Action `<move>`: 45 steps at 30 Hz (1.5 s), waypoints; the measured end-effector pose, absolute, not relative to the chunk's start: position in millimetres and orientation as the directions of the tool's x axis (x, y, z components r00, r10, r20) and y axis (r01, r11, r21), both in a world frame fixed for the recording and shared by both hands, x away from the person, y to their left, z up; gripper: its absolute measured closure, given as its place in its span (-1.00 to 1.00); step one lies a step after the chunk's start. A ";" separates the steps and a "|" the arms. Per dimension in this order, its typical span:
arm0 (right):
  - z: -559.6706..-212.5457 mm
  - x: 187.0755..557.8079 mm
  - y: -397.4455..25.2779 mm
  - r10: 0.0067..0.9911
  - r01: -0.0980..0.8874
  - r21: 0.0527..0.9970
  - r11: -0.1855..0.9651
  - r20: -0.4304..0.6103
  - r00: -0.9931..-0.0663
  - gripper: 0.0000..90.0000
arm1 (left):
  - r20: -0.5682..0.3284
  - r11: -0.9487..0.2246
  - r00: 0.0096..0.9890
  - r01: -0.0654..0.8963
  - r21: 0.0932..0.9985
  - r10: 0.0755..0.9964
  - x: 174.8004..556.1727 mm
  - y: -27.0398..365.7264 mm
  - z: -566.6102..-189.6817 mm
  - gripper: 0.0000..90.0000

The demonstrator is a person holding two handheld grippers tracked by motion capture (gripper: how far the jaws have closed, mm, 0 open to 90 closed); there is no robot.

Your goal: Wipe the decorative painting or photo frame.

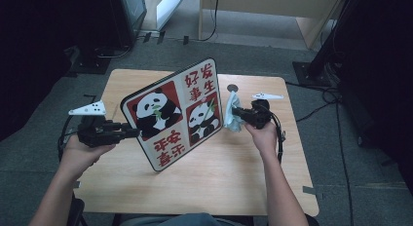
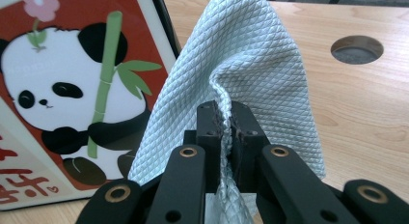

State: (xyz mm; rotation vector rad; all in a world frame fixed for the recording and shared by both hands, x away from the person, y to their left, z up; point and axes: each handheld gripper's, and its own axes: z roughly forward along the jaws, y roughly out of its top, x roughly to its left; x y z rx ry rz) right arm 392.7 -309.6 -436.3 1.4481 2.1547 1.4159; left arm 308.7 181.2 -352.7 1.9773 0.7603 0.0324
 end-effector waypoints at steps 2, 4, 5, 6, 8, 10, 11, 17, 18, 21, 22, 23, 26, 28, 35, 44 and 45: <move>-434.5 390.0 -311.4 0.798 0.618 0.782 0.076 0.324 -0.508 0.88 | -0.286 -0.326 0.806 0.495 0.806 0.518 308.7 184.6 -352.3 0.40; -433.5 387.6 -313.9 0.803 0.619 0.781 0.086 0.314 -0.507 0.87 | -0.285 -0.337 0.820 0.484 0.808 0.496 307.9 188.7 -351.4 0.30; -433.1 386.3 -316.3 0.808 0.619 0.781 0.087 0.308 -0.503 0.87 | -0.274 -0.349 0.828 0.474 0.809 0.489 307.5 190.5 -351.0 0.25; -433.0 385.7 -318.5 0.812 0.620 0.779 0.087 0.306 -0.498 0.87 | -0.266 -0.354 0.832 0.467 0.810 0.487 307.0 192.1 -350.6 0.20; -432.7 384.5 -322.3 0.820 0.621 0.778 0.093 0.293 -0.491 0.87 | -0.251 -0.352 0.829 0.459 0.816 0.499 307.4 197.9 -349.7 0.16; -433.1 383.0 -328.2 0.830 0.625 0.776 0.091 0.288 -0.478 0.87 | -0.270 -0.330 0.814 0.478 0.814 0.513 310.1 206.5 -350.3 0.12; -433.5 382.2 -330.8 0.835 0.625 0.775 0.090 0.284 -0.472 0.87 | -0.267 -0.329 0.810 0.480 0.813 0.522 310.9 210.0 -351.3 0.11; -437.6 375.5 -349.2 0.862 0.634 0.766 0.105 0.249 -0.443 0.87 | -0.252 -0.315 0.791 0.482 0.818 0.557 317.4 224.8 -362.3 0.07; -438.9 374.5 -353.1 0.866 0.634 0.766 0.108 0.240 -0.438 0.87 | -0.241 -0.321 0.786 0.482 0.815 0.569 319.2 225.7 -364.7 0.07; -444.5 371.3 -364.6 0.879 0.644 0.758 0.101 0.236 -0.415 0.87 | -0.225 -0.330 0.773 0.488 0.808 0.593 322.6 227.1 -371.4 0.06; -446.0 370.4 -367.5 0.883 0.647 0.756 0.100 0.232 -0.408 0.87 | -0.223 -0.328 0.771 0.488 0.809 0.596 323.8 227.7 -373.8 0.06; -448.3 369.7 -371.3 0.887 0.649 0.754 0.100 0.228 -0.402 0.87 | -0.221 -0.326 0.766 0.489 0.809 0.603 325.6 227.9 -376.8 0.06; -454.9 369.2 -383.0 0.897 0.663 0.745 0.076 0.239 -0.371 0.87 | -0.198 -0.334 0.753 0.490 0.805 0.628 329.3 226.9 -383.4 0.02; -458.3 369.8 -389.7 0.904 0.668 0.743 0.055 0.247 -0.349 0.85 | -0.185 -0.343 0.738 0.501 0.794 0.649 332.5 225.7 -389.8 0.01; -473.3 373.1 -404.9 0.926 0.690 0.723 0.033 0.237 -0.293 0.84 | -0.198 -0.323 0.699 0.538 0.779 0.687 342.0 224.4 -405.9 -0.01; -485.8 377.5 -417.3 0.943 0.700 0.714 -0.005 0.237 -0.235 0.82 | -0.203 -0.337 0.687 0.565 0.754 0.698 352.8 218.2 -417.1 -0.02; -487.4 378.1 -417.9 0.943 0.701 0.713 -0.011 0.241 -0.230 0.81 | -0.199 -0.342 0.686 0.566 0.750 0.700 353.4 217.5 -418.1 -0.02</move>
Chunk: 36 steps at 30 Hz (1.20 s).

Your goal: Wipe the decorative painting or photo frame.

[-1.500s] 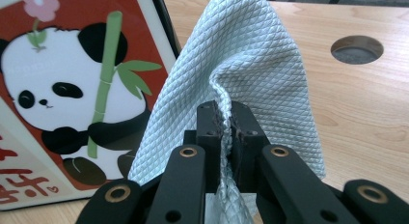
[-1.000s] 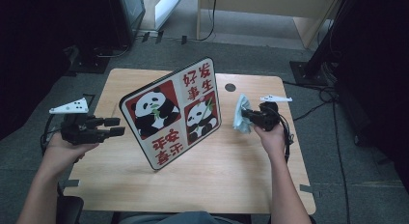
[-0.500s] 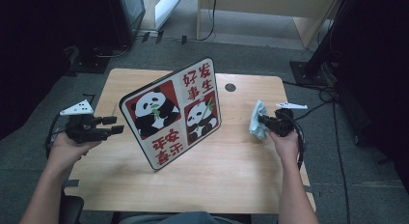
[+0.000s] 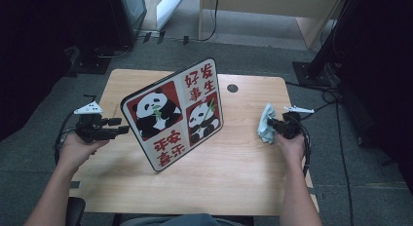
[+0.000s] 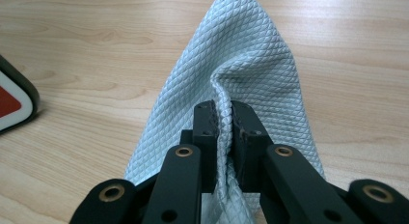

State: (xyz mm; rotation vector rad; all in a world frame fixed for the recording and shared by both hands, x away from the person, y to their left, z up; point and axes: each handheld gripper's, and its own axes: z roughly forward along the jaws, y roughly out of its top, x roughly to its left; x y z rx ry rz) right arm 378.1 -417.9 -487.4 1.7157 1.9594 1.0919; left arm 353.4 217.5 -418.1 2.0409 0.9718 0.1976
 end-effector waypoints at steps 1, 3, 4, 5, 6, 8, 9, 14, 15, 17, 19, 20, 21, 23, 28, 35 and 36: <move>-488.5 378.3 -418.3 0.942 0.703 0.711 -0.010 0.242 -0.231 0.80 | -0.199 -0.345 0.687 0.567 0.748 0.698 353.8 216.9 -418.8 -0.01; -490.2 378.5 -417.9 0.944 0.703 0.711 -0.007 0.238 -0.230 0.73 | -0.197 -0.351 0.689 0.568 0.744 0.697 355.1 216.3 -420.9 -0.01; -491.0 378.5 -417.8 0.945 0.700 0.714 -0.002 0.230 -0.232 0.69 | -0.195 -0.348 0.685 0.568 0.746 0.702 355.4 216.6 -422.3 -0.01; -491.9 378.3 -417.5 0.946 0.693 0.721 0.004 0.223 -0.237 0.64 | -0.195 -0.342 0.685 0.565 0.751 0.702 355.4 217.0 -423.7 -0.01; -492.4 378.0 -417.2 0.947 0.689 0.725 0.008 0.217 -0.239 0.57 | -0.194 -0.336 0.681 0.563 0.755 0.706 355.4 217.8 -425.4 -0.01; -493.3 377.2 -416.4 0.947 0.679 0.734 -0.001 0.219 -0.235 0.46 | -0.194 -0.339 0.673 0.574 0.745 0.714 356.8 219.3 -428.3 -0.01; -493.2 377.1 -416.6 0.946 0.679 0.734 -0.008 0.227 -0.233 0.43 | -0.193 -0.337 0.670 0.575 0.745 0.716 357.2 219.9 -429.2 -0.01; -491.0 374.1 -417.3 0.945 0.671 0.741 -0.033 0.242 -0.221 0.31 | -0.194 -0.337 0.664 0.583 0.739 0.722 359.9 221.0 -433.2 -0.01; -490.3 372.9 -416.7 0.945 0.667 0.745 -0.031 0.239 -0.224 0.30 | -0.196 -0.337 0.663 0.585 0.738 0.723 360.4 220.8 -433.6 -0.02; -488.8 370.9 -415.2 0.946 0.663 0.748 -0.020 0.228 -0.229 0.30 | -0.196 -0.336 0.662 0.586 0.737 0.723 361.3 220.2 -434.6 -0.02; -486.6 368.1 -413.3 0.946 0.656 0.755 -0.009 0.219 -0.239 0.29 | -0.196 -0.336 0.660 0.588 0.736 0.725 362.1 219.1 -435.5 -0.02; -485.2 366.3 -412.1 0.946 0.652 0.758 -0.008 0.217 -0.241 0.28 | -0.192 -0.341 0.662 0.586 0.735 0.725 362.8 218.5 -436.4 -0.03; -483.7 364.2 -410.5 0.946 0.646 0.764 -0.005 0.213 -0.245 0.26 | -0.193 -0.342 0.661 0.588 0.733 0.725 363.2 217.7 -437.1 -0.03; -481.6 360.9 -408.2 0.946 0.636 0.772 0.002 0.205 -0.252 0.22 | -0.189 -0.346 0.663 0.588 0.731 0.725 364.3 216.8 -438.3 -0.04; -476.5 351.0 -400.4 0.941 0.623 0.782 0.031 0.188 -0.283 0.18 | -0.201 -0.347 0.660 0.601 0.720 0.724 368.2 214.8 -441.5 -0.07; -470.3 330.5 -390.2 0.927 0.609 0.789 0.077 0.169 -0.335 0.15 | -0.209 -0.352 0.657 0.613 0.707 0.724 371.1 213.9 -444.6 -0.08; -469.4 326.2 -388.9 0.924 0.601 0.794 0.092 0.157 -0.349 0.13 | -0.211 -0.351 0.655 0.616 0.705 0.726 371.1 213.5 -444.8 -0.09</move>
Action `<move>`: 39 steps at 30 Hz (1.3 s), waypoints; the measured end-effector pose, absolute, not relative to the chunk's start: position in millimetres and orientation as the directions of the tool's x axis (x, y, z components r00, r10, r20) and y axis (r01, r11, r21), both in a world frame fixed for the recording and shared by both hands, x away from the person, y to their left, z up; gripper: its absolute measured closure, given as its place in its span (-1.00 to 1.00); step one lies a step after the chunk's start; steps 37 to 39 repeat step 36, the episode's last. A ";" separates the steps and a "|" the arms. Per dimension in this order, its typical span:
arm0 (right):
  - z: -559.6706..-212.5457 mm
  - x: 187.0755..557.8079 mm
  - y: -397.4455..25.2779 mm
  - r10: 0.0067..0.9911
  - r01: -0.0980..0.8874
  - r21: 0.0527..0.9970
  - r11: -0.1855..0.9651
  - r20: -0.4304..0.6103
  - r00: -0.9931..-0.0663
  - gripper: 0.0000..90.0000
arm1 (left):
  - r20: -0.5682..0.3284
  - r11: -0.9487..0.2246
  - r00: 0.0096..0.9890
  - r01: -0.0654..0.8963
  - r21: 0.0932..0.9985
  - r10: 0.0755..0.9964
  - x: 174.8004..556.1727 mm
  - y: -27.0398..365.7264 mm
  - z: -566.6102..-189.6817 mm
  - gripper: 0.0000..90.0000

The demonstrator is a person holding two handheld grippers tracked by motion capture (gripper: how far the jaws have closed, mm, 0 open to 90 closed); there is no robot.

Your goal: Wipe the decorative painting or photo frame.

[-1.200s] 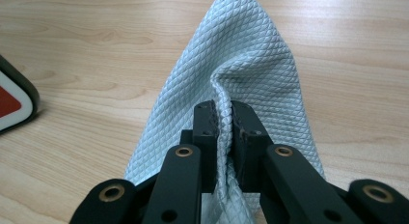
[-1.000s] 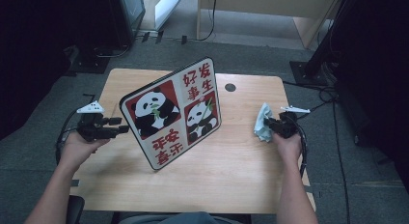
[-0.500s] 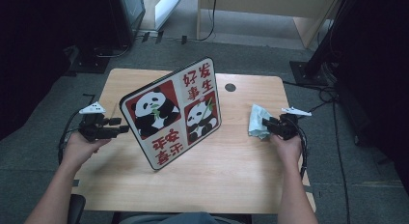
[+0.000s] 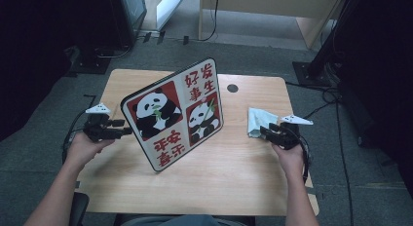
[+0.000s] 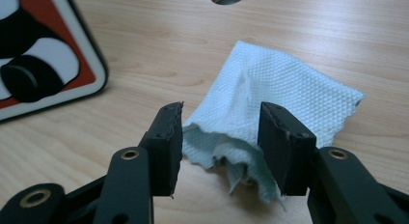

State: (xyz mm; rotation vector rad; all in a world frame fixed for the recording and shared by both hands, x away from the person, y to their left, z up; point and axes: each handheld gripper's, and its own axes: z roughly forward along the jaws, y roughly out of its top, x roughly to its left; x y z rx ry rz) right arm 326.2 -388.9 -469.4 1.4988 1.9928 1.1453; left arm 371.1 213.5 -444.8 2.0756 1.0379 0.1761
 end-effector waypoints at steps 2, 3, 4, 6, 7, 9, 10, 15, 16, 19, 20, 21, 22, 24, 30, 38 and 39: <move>-468.2 319.1 -387.4 0.922 0.585 0.805 0.103 0.143 -0.359 0.12 | -0.209 -0.358 0.660 0.614 0.703 0.722 371.9 212.6 -445.9 -0.09; -467.7 315.8 -386.9 0.920 0.582 0.807 0.099 0.149 -0.363 0.12 | -0.206 -0.361 0.660 0.614 0.702 0.723 372.1 211.8 -446.7 -0.09; -467.7 313.7 -386.9 0.917 0.579 0.810 0.097 0.154 -0.369 0.12 | -0.188 -0.367 0.652 0.614 0.699 0.734 372.4 209.9 -448.2 -0.08; -469.8 306.9 -385.7 0.907 0.579 0.810 0.091 0.173 -0.385 0.12 | -0.170 -0.380 0.647 0.617 0.689 0.743 373.0 207.4 -451.1 -0.06; -471.5 304.3 -384.6 0.900 0.579 0.810 0.096 0.177 -0.398 0.12 | -0.167 -0.384 0.647 0.619 0.685 0.744 373.5 206.6 -452.6 -0.04; -473.6 299.2 -380.3 0.891 0.577 0.806 0.130 0.160 -0.425 0.12 | -0.161 -0.391 0.642 0.626 0.675 0.749 374.5 205.4 -455.3 -0.04; -474.6 296.9 -378.0 0.885 0.572 0.806 0.153 0.146 -0.442 0.11 | -0.158 -0.392 0.640 0.627 0.673 0.752 375.0 205.2 -456.4 -0.03; -479.4 289.3 -368.2 0.854 0.559 0.804 0.202 0.134 -0.502 0.09 | -0.164 -0.382 0.627 0.639 0.667 0.762 376.5 206.8 -458.8 -0.05; -480.0 288.8 -367.4 0.850 0.561 0.802 0.206 0.138 -0.509 0.09 | -0.166 -0.380 0.624 0.641 0.667 0.763 376.3 207.0 -459.3 -0.06; -481.7 287.6 -364.5 0.841 0.560 0.796 0.228 0.129 -0.525 0.09 | -0.157 -0.389 0.626 0.641 0.661 0.764 375.2 206.7 -460.4 -0.11; -481.9 287.5 -364.0 0.834 0.561 0.795 0.231 0.136 -0.535 0.09 | -0.150 -0.397 0.629 0.638 0.659 0.762 374.6 206.5 -460.6 -0.11; -482.0 287.5 -363.9 0.826 0.560 0.795 0.233 0.142 -0.545 0.09 | -0.133 -0.410 0.635 0.630 0.660 0.761 373.3 206.0 -460.6 -0.12; -482.1 287.3 -364.3 0.812 0.552 0.798 0.242 0.146 -0.566 0.08 | -0.124 -0.417 0.639 0.623 0.662 0.759 372.4 205.6 -460.7 -0.13; -482.4 286.6 -365.5 0.805 0.536 0.802 0.262 0.126 -0.580 0.08 | -0.123 -0.415 0.636 0.625 0.662 0.762 371.0 205.1 -460.7 -0.15; -484.4 289.7 -367.1 0.808 0.549 0.788 0.279 0.116 -0.578 0.04 | -0.108 -0.421 0.628 0.629 0.654 0.771 369.3 207.3 -461.9 -0.18; -487.7 291.7 -363.3 0.787 0.547 0.773 0.322 0.102 -0.608 0.00 | -0.112 -0.417 0.622 0.637 0.648 0.775 368.6 208.8 -463.5 -0.20; -487.7 291.7 -363.3 0.787 0.547 0.773 0.322 0.102 -0.608 0.00 | -0.112 -0.417 0.622 0.637 0.648 0.775 368.6 208.8 -463.5 -0.20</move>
